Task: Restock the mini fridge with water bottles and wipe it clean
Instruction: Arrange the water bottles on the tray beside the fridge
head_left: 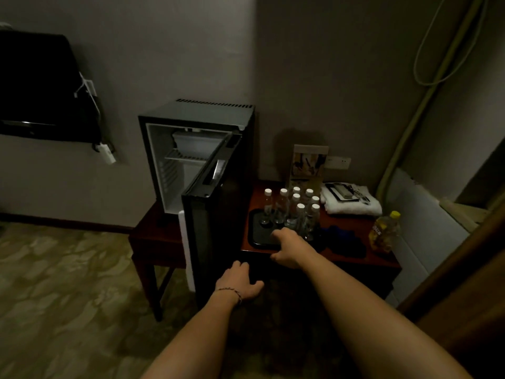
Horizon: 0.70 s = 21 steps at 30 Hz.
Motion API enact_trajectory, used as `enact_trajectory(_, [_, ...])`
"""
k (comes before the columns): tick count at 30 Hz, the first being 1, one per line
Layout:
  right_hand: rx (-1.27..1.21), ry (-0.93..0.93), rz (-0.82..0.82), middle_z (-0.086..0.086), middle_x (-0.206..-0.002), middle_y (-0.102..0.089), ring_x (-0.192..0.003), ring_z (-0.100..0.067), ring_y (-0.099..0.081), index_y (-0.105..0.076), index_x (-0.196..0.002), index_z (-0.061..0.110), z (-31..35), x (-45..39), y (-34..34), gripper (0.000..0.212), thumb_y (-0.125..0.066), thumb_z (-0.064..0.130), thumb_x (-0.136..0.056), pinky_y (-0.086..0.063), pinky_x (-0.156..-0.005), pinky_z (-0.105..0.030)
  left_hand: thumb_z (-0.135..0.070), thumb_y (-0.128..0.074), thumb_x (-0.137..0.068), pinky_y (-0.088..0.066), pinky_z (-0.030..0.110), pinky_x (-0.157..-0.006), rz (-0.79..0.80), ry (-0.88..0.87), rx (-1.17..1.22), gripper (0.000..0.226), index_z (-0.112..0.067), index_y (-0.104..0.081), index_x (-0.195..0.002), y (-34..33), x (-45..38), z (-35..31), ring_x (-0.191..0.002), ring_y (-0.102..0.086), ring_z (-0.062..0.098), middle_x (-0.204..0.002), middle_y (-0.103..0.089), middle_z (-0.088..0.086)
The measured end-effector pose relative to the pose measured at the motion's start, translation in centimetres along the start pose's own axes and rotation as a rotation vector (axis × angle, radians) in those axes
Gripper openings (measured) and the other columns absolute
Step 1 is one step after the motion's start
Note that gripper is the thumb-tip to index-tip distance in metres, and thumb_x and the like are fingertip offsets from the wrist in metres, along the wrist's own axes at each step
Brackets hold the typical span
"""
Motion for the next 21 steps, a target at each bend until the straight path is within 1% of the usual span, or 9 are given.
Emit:
enact_trajectory(2, [0.003, -0.025, -0.006, -0.006, -0.138, -0.042, -0.125, -0.029, -0.049, -0.045, -0.139, 0.018, 1.9, 1.0, -0.9, 0.060, -0.070, 0.030, -0.087, -0.047, -0.101, -0.042, -0.055, -0.061, -0.085, -0.050, 0.035, -0.092, 0.003, -0.039, 0.015, 0.056, -0.020, -0.051, -0.127, 0.1, 0.8, 1.2, -0.110, -0.052, 0.019, -0.129, -0.047, 0.002])
enact_trajectory(5, [-0.007, -0.095, -0.031, -0.005, -0.136, -0.043, -0.121, -0.028, -0.051, -0.048, -0.137, 0.020, 4.9, 3.1, -3.2, 0.057, -0.070, 0.029, -0.086, -0.050, -0.098, -0.042, -0.052, -0.062, -0.086, -0.048, 0.036, -0.095, 0.027, -0.133, 0.031, 0.053, -0.018, -0.052, -0.126, 0.6, 2.6, 3.9, -0.112, -0.052, 0.020, -0.131, -0.049, 0.005])
enact_trajectory(7, [-0.045, -0.149, -0.033, -0.004, -0.135, -0.044, -0.119, -0.027, -0.053, -0.049, -0.136, 0.021, 6.5, 4.5, -4.8, 0.055, -0.071, 0.027, -0.086, -0.052, -0.096, -0.041, -0.054, -0.060, -0.087, -0.048, 0.036, -0.097, 0.083, -0.201, 0.031, 0.057, -0.019, -0.051, -0.131, 1.0, 3.9, 5.9, -0.115, -0.053, 0.020, -0.133, -0.051, 0.005])
enact_trajectory(9, [-0.064, -0.192, -0.038, -0.003, -0.136, -0.045, -0.118, -0.026, -0.054, -0.050, -0.136, 0.023, 8.6, 5.8, -6.1, 0.054, -0.071, 0.026, -0.086, -0.052, -0.095, -0.041, -0.053, -0.059, -0.089, -0.047, 0.036, -0.099, 0.119, -0.258, -0.030, 0.058, -0.021, -0.047, -0.136, 1.8, 5.3, 8.3, -0.119, -0.053, 0.022, -0.136, -0.050, 0.005])
enact_trajectory(12, [-0.084, -0.221, -0.006, -0.003, -0.132, -0.048, -0.113, -0.026, -0.057, -0.052, -0.133, 0.023, 11.9, 7.0, -7.5, 0.050, -0.071, 0.023, -0.087, -0.054, -0.092, -0.040, -0.049, -0.064, -0.086, -0.048, 0.037, -0.098, 0.119, -0.219, -0.012, 0.057, -0.027, -0.044, -0.135, 3.4, 6.7, 12.2, -0.117, -0.054, 0.022, -0.133, -0.049, 0.000])
enact_trajectory(14, [-0.106, -0.240, 0.006, -0.001, -0.128, -0.051, -0.110, -0.024, -0.059, -0.054, -0.131, 0.024, 14.5, 7.1, -8.1, 0.049, -0.072, 0.022, -0.085, -0.055, -0.090, -0.039, -0.048, -0.066, -0.085, -0.050, 0.038, -0.095, 0.090, -0.224, -0.023, 0.053, -0.023, -0.047, -0.127, 5.0, 7.0, 14.4, -0.109, -0.054, 0.018, -0.127, -0.048, -0.001])
enact_trajectory(17, [-0.138, -0.257, 0.058, 0.000, -0.124, -0.057, -0.103, -0.019, -0.060, -0.058, -0.122, 0.029, 18.3, 6.1, -9.1, 0.043, -0.074, 0.028, -0.082, -0.054, -0.088, -0.036, -0.056, -0.061, -0.084, -0.053, 0.039, -0.090, 0.054, -0.231, -0.047, 0.054, -0.021, -0.050, -0.124, 8.0, 6.9, 17.2, -0.103, -0.054, 0.017, -0.123, -0.046, 0.000])
enact_trajectory(19, [-0.118, -0.233, 0.093, -0.001, -0.128, -0.053, -0.107, -0.018, -0.057, -0.055, -0.127, 0.027, 21.1, 4.9, -9.6, 0.043, -0.071, 0.027, -0.086, -0.052, -0.090, -0.034, -0.058, -0.060, -0.084, -0.053, 0.040, -0.090, 0.025, -0.207, -0.049, 0.055, -0.021, -0.049, -0.123, 10.0, 6.7, 19.1, -0.106, -0.054, 0.019, -0.126, -0.046, 0.001])
enact_trajectory(21, [-0.134, -0.187, 0.070, -0.002, -0.133, -0.050, -0.119, -0.022, -0.055, -0.054, -0.130, 0.025, 23.9, 3.2, -9.8, 0.046, -0.071, 0.024, -0.087, -0.051, -0.098, -0.039, -0.058, -0.060, -0.084, -0.051, 0.041, -0.091, -0.009, -0.175, -0.052, 0.056, -0.021, -0.049, -0.125, 11.8, 6.2, 21.1, -0.109, -0.054, 0.021, -0.129, -0.045, 0.002])
Point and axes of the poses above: each hand's wrist, its own x-axis away from the middle knuckle, its own y-axis out of the back of the hand, z = x × y, the point moved 2 cm from there along -x, towards the middle knuckle
